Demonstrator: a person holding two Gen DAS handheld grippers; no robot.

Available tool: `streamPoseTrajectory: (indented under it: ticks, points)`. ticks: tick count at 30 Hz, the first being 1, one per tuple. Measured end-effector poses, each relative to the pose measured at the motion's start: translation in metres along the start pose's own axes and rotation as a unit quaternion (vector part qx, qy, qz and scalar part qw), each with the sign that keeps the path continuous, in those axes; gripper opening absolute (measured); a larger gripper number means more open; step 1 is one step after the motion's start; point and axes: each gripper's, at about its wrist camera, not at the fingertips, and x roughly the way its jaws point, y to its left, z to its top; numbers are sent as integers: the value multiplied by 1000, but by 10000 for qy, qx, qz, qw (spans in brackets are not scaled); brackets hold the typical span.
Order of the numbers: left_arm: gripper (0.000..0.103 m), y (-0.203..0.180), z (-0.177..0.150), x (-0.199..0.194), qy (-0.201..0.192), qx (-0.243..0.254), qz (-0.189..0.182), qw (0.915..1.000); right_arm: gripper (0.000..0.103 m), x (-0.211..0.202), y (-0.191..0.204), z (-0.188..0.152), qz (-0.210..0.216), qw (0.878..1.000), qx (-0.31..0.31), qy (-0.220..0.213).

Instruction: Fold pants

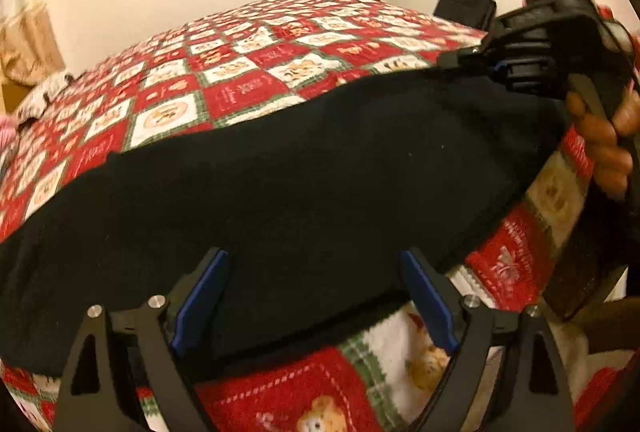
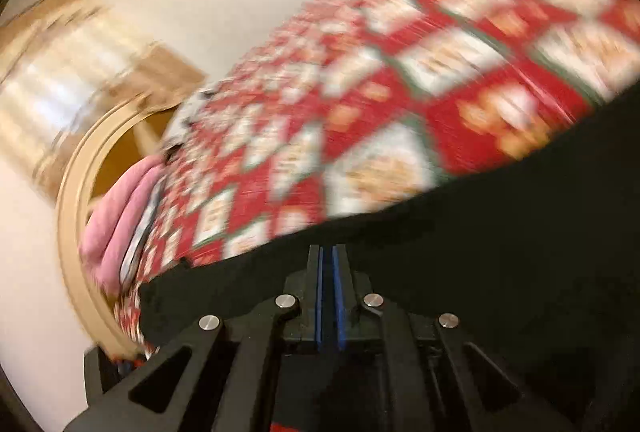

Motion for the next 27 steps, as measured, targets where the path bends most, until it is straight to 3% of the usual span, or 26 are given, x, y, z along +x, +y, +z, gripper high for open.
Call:
streamPoseTrajectory:
  ticks: [3,7,9,14,15,16,19,21,23,26,27]
  points:
    - [90,19,5,-20,-240,-514,-208,9982,6,10,38,-10,301,9982,-501,96]
    - [90,66,11,-49,-715,-904,728,9907,6,42,77,-41,664,9899,-1051,683]
    - [90,95,7,-50,-665,-1148,1245,9833,6,55,91,-61,906,9830,-1292,937]
    - [90,178,-31,-45,-276,-1992,2631,9436,6,105,109,-115,949,9638,-1631,1886]
    - [90,193,-42,-41,-119,-2122,2821,9355,6,108,108,-119,1004,9656,-1555,1827]
    - [97,207,-54,-35,86,-2292,2921,9285,6,106,106,-119,1086,9676,-1472,1740]
    - [99,223,-68,-45,-167,-2828,2539,9248,6,100,103,-109,1124,9694,-1267,1778]
    - [99,214,-57,-42,-106,-2635,2657,9273,6,84,98,-96,1225,9771,-932,1471]
    - [99,201,-46,-44,-274,-2421,2560,9355,6,56,85,-78,1319,9846,-543,1007]
    - [99,179,-26,-42,-440,-2239,2050,9518,7,6,59,-48,1117,9935,-81,207]
    - [99,172,-20,-41,-472,-2187,1900,9559,14,-12,48,-39,1012,9948,47,-56]
